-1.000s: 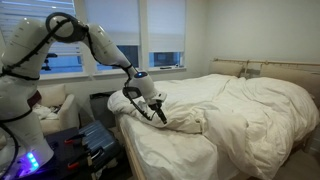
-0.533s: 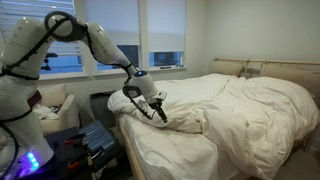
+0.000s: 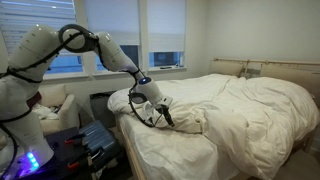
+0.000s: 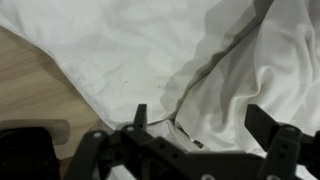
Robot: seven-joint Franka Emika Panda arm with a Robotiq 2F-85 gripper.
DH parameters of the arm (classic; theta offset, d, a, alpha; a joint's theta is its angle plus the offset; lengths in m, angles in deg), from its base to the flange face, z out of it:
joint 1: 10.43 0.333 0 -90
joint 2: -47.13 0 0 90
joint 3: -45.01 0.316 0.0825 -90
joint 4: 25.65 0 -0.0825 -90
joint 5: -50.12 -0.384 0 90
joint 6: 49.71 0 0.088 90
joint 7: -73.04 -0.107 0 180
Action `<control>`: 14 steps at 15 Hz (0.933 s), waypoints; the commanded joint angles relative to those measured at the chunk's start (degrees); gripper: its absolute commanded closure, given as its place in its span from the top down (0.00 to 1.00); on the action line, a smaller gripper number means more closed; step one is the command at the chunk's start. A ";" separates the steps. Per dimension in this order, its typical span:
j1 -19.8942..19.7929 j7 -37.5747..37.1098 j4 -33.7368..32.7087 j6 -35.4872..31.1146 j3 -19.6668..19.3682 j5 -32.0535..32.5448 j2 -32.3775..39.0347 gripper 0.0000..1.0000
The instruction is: Completely cover the white blanket over the bed
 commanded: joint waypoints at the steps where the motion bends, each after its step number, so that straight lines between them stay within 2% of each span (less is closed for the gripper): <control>1: -10.98 0.91 -9.14 -4.97 11.82 -2.82 7.65 1.00; 4: -22.51 2.75 -16.49 -6.04 25.38 1.08 15.67 1.00; 7: -30.14 5.63 -22.75 -1.80 36.18 6.56 24.99 1.00; 8: -31.26 6.71 -24.09 -0.28 38.78 8.27 27.72 1.00; 9: -33.23 0.45 -24.13 1.40 41.23 17.98 30.59 1.00; 11: -34.94 -1.04 -26.43 5.66 45.38 26.47 36.21 1.00; 14: -34.21 -1.50 -30.09 12.88 48.75 34.11 42.61 1.00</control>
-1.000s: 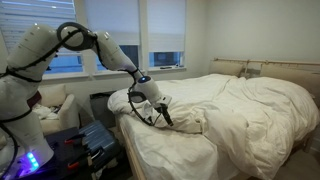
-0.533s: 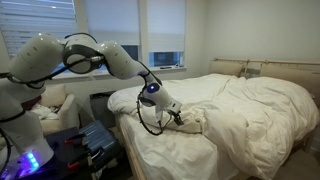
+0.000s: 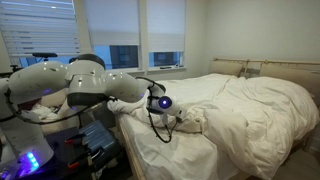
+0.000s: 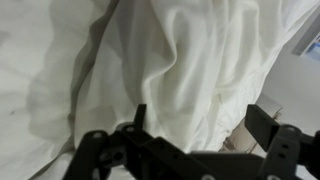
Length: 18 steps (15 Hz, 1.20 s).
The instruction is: Completely cover the white blanket over the bed
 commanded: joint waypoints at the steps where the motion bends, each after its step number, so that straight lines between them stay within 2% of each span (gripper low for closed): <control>1: 1.23 -0.05 -6.04 7.82 4.29 6.48 7.76 1.00; 2: 2.34 -0.29 -7.13 9.71 4.03 7.19 8.43 1.00; 4: 6.61 -1.83 -9.75 11.58 0.67 8.01 8.35 1.00; 7: 14.03 -3.78 -14.78 12.80 -6.04 8.41 8.20 1.00; 11: 22.39 -5.36 -20.80 11.99 -13.85 7.47 8.55 1.00; 15: 28.12 -8.24 -25.58 11.09 -20.46 6.09 8.97 1.00; 16: 29.42 -9.43 -26.58 10.70 -22.16 5.69 9.04 0.75; 17: 30.42 -10.28 -27.40 10.80 -23.75 5.39 9.02 0.74; 18: 31.28 -11.27 -27.84 10.87 -25.38 5.06 8.80 0.68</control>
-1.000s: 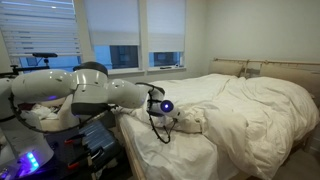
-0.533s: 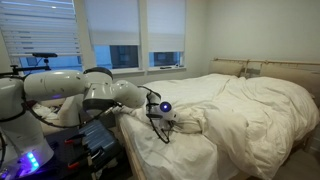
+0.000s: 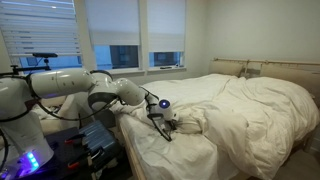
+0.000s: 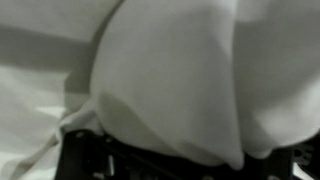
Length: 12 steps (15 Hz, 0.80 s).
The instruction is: Completely cover the white blanket over the bed
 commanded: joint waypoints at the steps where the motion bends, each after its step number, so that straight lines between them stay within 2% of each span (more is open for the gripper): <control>1: 3.95 -4.28 -3.83 0.68 -6.22 -1.85 0.15 0.58; 5: 1.74 -8.36 -0.79 2.12 -7.69 -1.08 -2.36 0.28; 8: -2.91 -6.19 1.56 9.63 -5.15 -0.89 -5.01 0.07; 10: -5.63 -5.09 1.83 16.18 -3.87 -0.67 -6.68 0.00; 12: -7.74 -4.71 1.48 24.80 -3.80 0.18 -8.57 0.01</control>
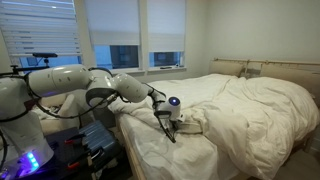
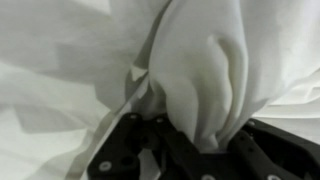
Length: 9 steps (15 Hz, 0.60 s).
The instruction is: Completely cover the white blanket over the bed
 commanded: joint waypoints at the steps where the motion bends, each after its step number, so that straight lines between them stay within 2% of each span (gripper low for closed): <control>1: -5.12 1.88 2.92 13.83 -0.85 1.21 -5.42 0.02; 5: -7.18 2.70 -0.17 28.70 -1.20 2.45 -6.64 0.02; 9: -6.49 2.21 -4.47 39.07 -1.74 3.48 -5.95 0.02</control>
